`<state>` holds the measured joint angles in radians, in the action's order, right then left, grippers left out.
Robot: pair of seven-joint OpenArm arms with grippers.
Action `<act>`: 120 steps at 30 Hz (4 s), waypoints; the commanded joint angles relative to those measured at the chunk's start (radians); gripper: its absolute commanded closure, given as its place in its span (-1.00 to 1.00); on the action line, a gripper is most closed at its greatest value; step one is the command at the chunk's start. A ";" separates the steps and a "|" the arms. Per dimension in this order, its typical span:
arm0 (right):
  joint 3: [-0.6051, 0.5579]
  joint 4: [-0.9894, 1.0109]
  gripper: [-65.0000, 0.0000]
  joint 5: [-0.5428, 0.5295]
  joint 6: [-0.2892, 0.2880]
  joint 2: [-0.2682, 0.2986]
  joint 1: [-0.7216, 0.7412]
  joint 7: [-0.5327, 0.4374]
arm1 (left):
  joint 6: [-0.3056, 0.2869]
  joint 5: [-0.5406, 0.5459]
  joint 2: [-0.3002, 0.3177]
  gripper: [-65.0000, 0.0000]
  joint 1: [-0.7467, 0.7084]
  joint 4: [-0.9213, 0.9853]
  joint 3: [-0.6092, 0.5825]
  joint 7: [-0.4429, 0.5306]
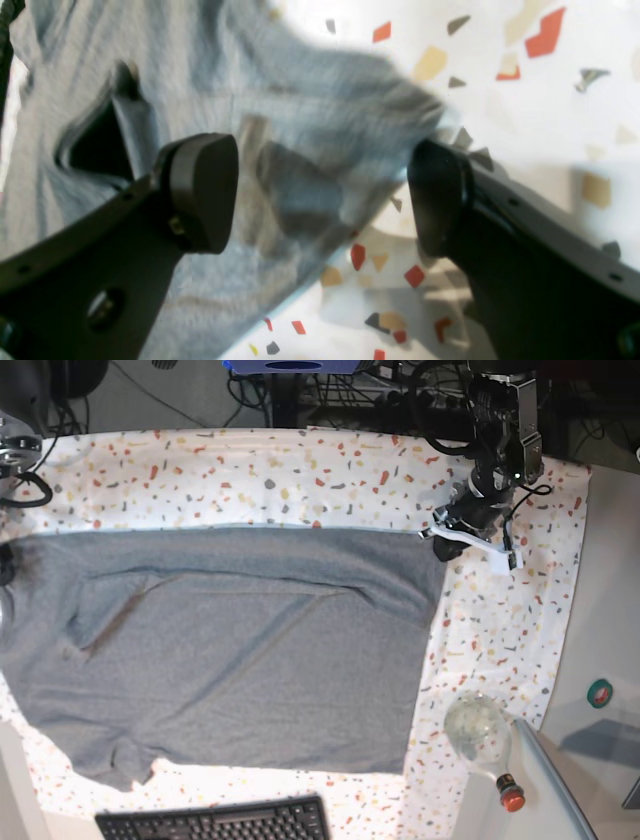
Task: Layout the t-shirt on the table in an organized manner, then fold the t-shirt properly
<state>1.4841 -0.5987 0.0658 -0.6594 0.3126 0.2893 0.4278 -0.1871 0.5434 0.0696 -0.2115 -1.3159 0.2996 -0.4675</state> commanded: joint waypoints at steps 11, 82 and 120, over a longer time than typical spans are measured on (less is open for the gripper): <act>-0.001 0.015 1.00 0.042 0.019 -0.005 0.006 0.032 | -0.002 0.004 0.005 1.00 -0.024 -0.046 0.002 0.014; -0.376 -0.504 1.00 0.042 0.123 -0.079 -0.284 0.119 | 0.056 0.004 0.100 1.00 -0.326 -0.416 -0.035 -0.173; -0.369 -0.824 0.39 0.044 0.132 -0.224 -0.364 0.345 | 0.056 0.008 0.095 -0.02 -0.398 -0.523 0.141 -0.175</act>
<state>1.1126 -1.4055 0.1146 -0.5323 0.0681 -0.0803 0.7872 -0.1268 0.5468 0.1558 -0.6056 -1.8168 0.4362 -0.6659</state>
